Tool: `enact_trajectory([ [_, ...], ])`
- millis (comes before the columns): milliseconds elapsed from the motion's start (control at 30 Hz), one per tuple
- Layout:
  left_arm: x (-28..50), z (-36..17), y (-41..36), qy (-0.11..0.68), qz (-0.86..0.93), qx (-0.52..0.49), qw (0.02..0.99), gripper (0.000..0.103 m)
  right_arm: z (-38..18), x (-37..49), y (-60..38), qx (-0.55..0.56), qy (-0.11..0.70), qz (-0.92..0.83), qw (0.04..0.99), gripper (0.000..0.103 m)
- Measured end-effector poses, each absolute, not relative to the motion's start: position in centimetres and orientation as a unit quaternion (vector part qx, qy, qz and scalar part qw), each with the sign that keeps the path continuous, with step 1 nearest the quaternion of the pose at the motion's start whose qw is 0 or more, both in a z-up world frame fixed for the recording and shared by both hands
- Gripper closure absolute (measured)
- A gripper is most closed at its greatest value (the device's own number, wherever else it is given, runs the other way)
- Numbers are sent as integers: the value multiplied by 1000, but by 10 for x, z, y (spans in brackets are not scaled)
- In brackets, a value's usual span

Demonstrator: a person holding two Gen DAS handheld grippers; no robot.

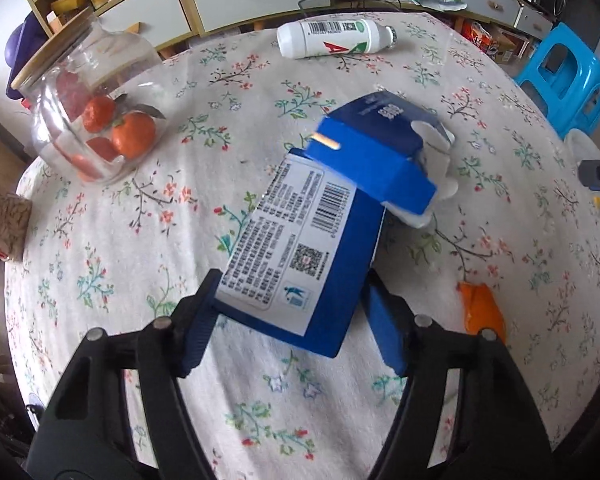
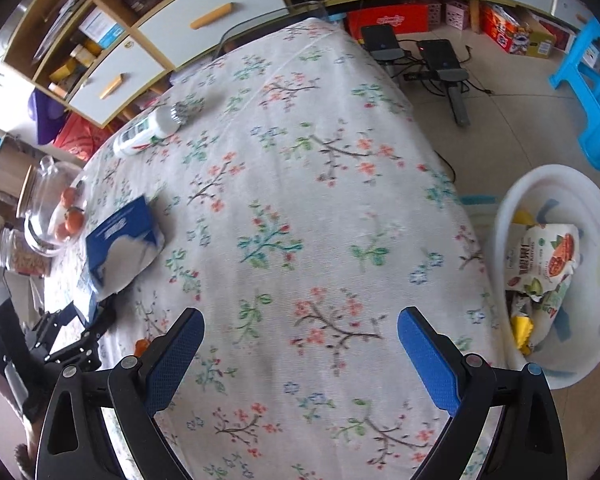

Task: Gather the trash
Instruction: 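Grasp the second blue biscuit box with the right gripper while the left holds its box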

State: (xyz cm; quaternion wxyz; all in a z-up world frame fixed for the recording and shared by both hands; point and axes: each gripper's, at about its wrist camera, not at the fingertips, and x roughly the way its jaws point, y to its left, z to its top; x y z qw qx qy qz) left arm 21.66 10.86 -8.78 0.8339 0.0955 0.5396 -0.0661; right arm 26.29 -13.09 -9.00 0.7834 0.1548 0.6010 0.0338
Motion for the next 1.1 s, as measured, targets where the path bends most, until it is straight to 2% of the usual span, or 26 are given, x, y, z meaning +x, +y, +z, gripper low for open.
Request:
enact_trajectory([
  [133,204,-81,120,548,-49,77,831,34,-93,265,-111,145,602,44,784,4],
  [333,178,-73,181,562,4,-32,826,34,-94,270,-76,133,600,65,786,4],
  [600,148,-62,221,548,36,-88,831,34,-96,296,-30,198,596,62,776,0],
  [800,141,-56,233,545,38,-100,831,34,-110,324,19,212,600,36,770,0],
  [1100,138,-56,237,545,39,-91,832,33,-121,345,60,140,585,-42,798,0],
])
